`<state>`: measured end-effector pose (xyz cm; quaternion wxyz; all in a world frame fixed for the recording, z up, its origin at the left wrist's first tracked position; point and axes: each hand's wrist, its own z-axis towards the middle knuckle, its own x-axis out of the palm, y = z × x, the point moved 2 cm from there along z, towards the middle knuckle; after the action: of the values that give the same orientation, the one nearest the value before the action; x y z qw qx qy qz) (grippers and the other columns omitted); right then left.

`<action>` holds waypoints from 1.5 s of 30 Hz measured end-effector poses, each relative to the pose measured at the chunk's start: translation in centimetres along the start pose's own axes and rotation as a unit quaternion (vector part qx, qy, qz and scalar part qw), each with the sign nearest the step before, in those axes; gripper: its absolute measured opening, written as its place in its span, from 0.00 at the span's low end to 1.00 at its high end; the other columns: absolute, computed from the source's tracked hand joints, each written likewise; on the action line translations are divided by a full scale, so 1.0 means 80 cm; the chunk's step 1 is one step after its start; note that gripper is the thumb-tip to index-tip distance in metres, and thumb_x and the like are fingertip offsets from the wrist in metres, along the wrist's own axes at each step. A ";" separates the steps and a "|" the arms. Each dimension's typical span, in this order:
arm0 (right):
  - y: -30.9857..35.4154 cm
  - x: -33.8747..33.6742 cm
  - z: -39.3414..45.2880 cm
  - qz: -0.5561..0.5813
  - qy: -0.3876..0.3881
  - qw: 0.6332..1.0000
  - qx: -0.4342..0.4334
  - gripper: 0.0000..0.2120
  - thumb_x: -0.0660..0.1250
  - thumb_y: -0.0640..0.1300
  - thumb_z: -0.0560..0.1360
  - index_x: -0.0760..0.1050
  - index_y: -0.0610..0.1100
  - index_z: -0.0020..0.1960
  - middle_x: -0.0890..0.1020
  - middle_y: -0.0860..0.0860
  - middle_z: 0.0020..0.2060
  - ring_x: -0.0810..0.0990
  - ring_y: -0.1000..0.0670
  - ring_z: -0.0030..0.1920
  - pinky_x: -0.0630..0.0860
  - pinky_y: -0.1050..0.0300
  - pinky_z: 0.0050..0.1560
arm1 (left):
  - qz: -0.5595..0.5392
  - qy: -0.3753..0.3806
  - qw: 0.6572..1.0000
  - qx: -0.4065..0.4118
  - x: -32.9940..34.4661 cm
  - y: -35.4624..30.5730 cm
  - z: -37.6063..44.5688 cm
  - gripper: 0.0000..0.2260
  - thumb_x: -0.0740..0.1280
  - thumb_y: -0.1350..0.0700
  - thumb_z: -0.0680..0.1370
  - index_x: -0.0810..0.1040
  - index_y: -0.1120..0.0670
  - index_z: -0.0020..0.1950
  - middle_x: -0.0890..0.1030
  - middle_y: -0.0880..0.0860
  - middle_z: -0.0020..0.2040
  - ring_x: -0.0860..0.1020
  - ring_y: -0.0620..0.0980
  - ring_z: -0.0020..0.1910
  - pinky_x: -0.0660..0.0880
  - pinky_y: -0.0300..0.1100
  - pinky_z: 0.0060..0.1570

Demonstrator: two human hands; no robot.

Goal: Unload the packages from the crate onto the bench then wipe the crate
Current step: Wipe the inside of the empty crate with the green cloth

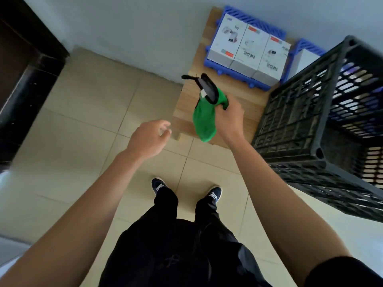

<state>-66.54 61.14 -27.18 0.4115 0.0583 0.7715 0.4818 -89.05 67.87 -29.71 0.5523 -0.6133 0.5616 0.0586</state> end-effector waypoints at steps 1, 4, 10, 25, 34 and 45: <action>0.009 -0.011 -0.004 0.009 -0.010 1.000 -0.003 0.09 0.60 0.36 0.79 0.76 0.48 0.50 0.79 0.56 0.40 0.76 0.62 0.38 0.68 0.68 0.33 | -0.003 -0.003 1.000 0.011 -0.002 -0.009 0.001 0.15 0.63 0.48 0.82 0.79 0.49 0.67 0.84 0.47 0.60 0.81 0.47 0.58 0.77 0.50 0.61; 0.038 -0.046 -0.013 0.027 -0.034 0.998 -0.035 0.09 0.60 0.35 0.79 0.75 0.46 0.53 0.80 0.55 0.41 0.77 0.60 0.40 0.70 0.69 0.34 | 0.001 -0.003 0.999 0.035 -0.005 -0.037 0.001 0.14 0.63 0.48 0.83 0.79 0.49 0.67 0.83 0.47 0.60 0.81 0.48 0.58 0.77 0.50 0.60; 0.084 -0.132 -0.037 0.065 -0.061 0.989 -0.120 0.11 0.60 0.34 0.77 0.75 0.50 0.50 0.79 0.58 0.38 0.75 0.63 0.36 0.68 0.71 0.34 | 0.021 -0.022 0.996 0.088 -0.018 -0.102 -0.007 0.16 0.63 0.47 0.84 0.77 0.51 0.70 0.82 0.48 0.63 0.80 0.50 0.61 0.76 0.50 0.60; 0.087 -0.370 -0.121 0.101 -0.018 0.965 -0.242 0.12 0.65 0.34 0.75 0.82 0.48 0.50 0.84 0.49 0.42 0.82 0.45 0.46 0.80 0.39 0.49 | -0.266 -0.015 0.931 0.250 -0.032 -0.356 -0.068 0.26 0.76 0.53 0.75 0.73 0.52 0.72 0.79 0.50 0.66 0.77 0.46 0.65 0.76 0.52 0.65; 0.007 -0.465 -0.180 0.147 -0.031 0.960 -0.236 0.20 0.68 0.30 0.74 0.86 0.52 0.52 0.87 0.52 0.46 0.86 0.50 0.50 0.83 0.47 0.52 | -0.281 0.064 0.888 0.357 0.039 -0.445 -0.108 0.09 0.72 0.65 0.77 0.82 0.59 0.57 0.85 0.58 0.55 0.83 0.51 0.56 0.79 0.46 0.59; -0.100 -0.518 -0.198 0.073 -0.119 0.979 -0.151 0.28 0.60 0.27 0.76 0.85 0.57 0.53 0.84 0.58 0.59 0.81 0.62 0.58 0.77 0.58 0.61 | -0.242 -0.043 0.884 0.399 0.092 -0.524 -0.100 0.09 0.69 0.68 0.74 0.86 0.57 0.48 0.86 0.52 0.44 0.85 0.52 0.46 0.82 0.45 0.47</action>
<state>-47.93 25.73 -6.39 0.4679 0.1083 0.6294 0.6109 -59.20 47.21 -6.12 0.7707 -0.4549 0.3478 -0.2794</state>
